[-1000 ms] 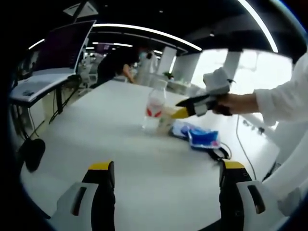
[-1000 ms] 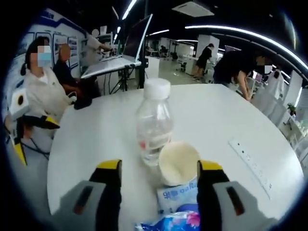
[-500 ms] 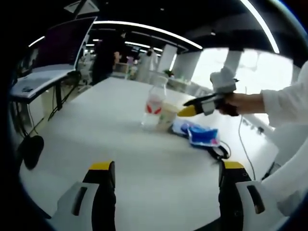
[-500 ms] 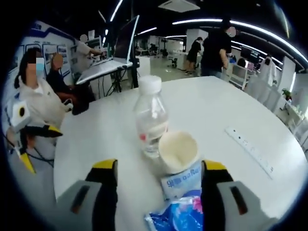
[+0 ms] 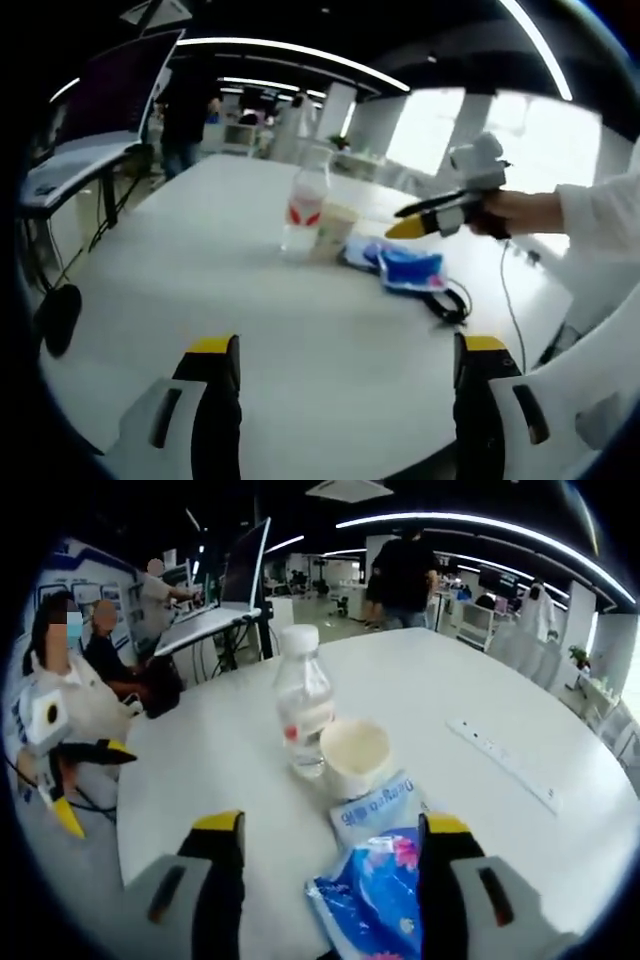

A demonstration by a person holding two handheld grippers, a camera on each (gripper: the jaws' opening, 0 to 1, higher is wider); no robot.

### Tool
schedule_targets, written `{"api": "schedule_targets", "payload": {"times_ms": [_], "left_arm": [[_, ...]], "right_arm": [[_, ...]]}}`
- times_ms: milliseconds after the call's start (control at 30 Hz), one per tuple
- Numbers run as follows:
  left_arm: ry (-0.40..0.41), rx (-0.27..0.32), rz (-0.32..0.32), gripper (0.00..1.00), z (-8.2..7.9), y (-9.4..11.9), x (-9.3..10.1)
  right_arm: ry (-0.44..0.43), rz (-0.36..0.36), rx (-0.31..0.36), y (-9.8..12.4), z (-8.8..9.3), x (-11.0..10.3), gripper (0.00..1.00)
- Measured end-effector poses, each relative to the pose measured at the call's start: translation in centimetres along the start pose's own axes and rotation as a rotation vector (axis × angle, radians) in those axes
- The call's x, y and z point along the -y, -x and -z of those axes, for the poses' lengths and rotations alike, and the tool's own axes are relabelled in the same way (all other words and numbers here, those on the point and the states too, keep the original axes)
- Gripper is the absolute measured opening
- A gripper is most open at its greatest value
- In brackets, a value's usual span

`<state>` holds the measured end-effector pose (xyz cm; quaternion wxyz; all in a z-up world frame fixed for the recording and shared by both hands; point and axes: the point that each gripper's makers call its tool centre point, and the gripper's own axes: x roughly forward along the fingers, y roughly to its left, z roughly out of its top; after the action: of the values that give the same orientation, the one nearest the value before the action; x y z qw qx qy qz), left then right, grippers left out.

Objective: Arrange the tabletop items into an orderly group along one side of the table until the central work area is clear of visible clutter.

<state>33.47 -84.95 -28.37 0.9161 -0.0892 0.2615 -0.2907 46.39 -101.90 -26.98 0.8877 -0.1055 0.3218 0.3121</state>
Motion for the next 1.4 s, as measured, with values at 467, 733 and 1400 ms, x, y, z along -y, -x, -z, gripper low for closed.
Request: {"api": "schedule_targets", "payload": {"times_ms": [467,733,1400], "left_arm": [[-0.07,-0.016,0.038,0.84,0.0,0.0,1.2],[-0.093,-0.01,0.078,0.84,-0.2,-0.1,2.3],[-0.08,0.028,0.069,0.84,-0.8,0.3,2.2]], "right_arm": [[-0.056,0.1,0.003,4.6,2.6,0.8,0.68],[-0.098,0.146,-0.02,7.0,5.7,1.2,0.68],[-0.305,0.212,0.107,12.0,8.5,3.2,0.65]]}}
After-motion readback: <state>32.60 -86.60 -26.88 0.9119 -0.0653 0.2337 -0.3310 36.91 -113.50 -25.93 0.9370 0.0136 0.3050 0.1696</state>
